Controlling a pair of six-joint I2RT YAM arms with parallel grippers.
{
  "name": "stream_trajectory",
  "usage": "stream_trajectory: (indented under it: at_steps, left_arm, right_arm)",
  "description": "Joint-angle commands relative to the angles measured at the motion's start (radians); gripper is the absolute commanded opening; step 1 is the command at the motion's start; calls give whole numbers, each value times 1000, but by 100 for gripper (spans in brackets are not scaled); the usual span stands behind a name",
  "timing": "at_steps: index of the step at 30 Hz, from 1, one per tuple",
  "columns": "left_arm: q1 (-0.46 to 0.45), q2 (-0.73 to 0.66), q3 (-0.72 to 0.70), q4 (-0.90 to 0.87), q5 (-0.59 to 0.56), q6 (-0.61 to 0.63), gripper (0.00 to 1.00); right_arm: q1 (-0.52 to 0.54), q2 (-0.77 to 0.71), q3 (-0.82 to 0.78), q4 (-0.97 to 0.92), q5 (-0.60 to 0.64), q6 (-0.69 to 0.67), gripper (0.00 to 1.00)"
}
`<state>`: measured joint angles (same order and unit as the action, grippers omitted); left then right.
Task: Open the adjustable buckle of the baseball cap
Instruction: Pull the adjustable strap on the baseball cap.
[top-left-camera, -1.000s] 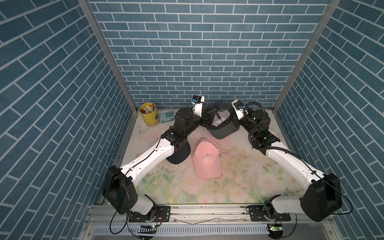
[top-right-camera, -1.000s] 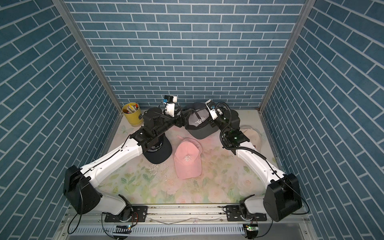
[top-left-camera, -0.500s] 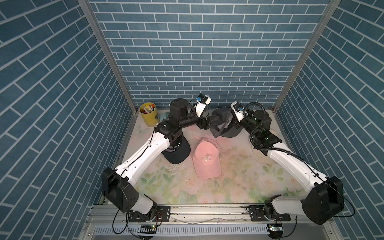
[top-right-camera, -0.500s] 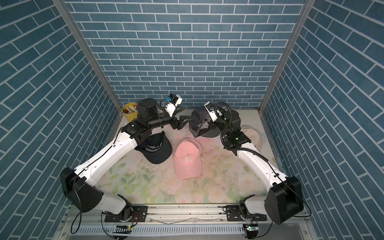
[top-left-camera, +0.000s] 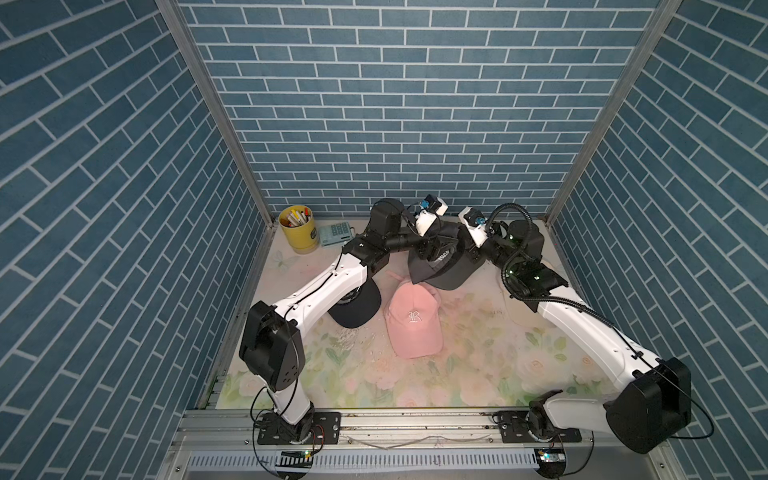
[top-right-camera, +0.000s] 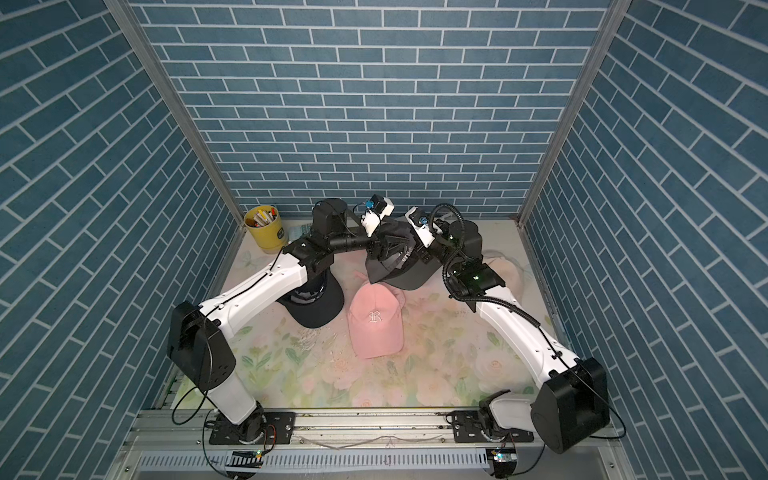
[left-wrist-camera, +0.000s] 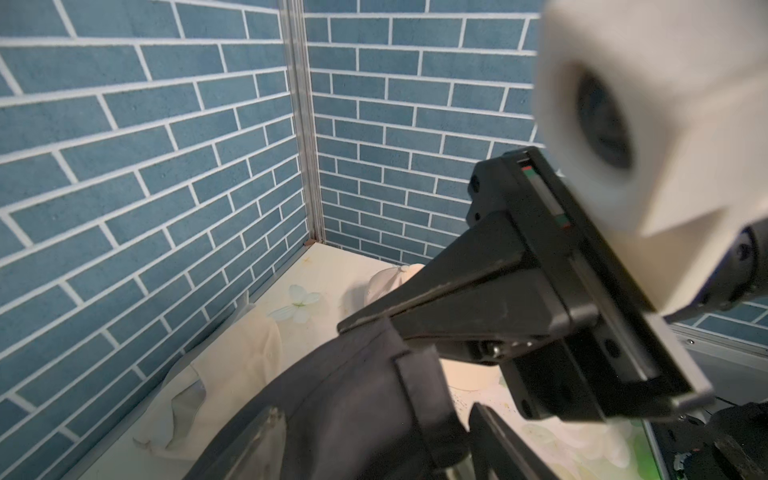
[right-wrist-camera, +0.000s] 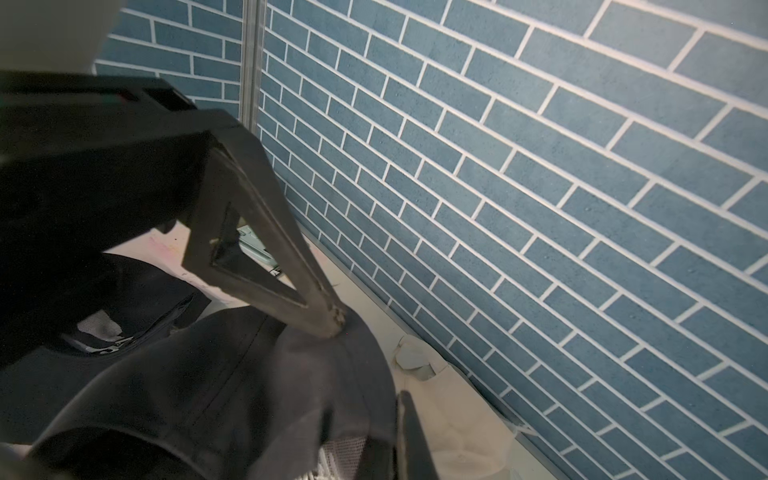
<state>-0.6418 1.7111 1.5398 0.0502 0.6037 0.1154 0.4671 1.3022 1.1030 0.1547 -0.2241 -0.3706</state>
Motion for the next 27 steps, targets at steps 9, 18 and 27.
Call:
stream_trajectory:
  at_steps: [9, 18, 27]
  left_arm:
    - [-54, -71, -97, 204, -100, 128, 59]
    - [-64, -57, -95, 175, -73, 142, 33]
    - [-68, -88, -110, 145, -99, 158, 4]
  right_arm:
    - [-2, -15, 35, 15, -30, 40, 0]
    - [-2, -17, 34, 14, -23, 42, 0]
    - [-2, -12, 30, 17, 24, 45, 0]
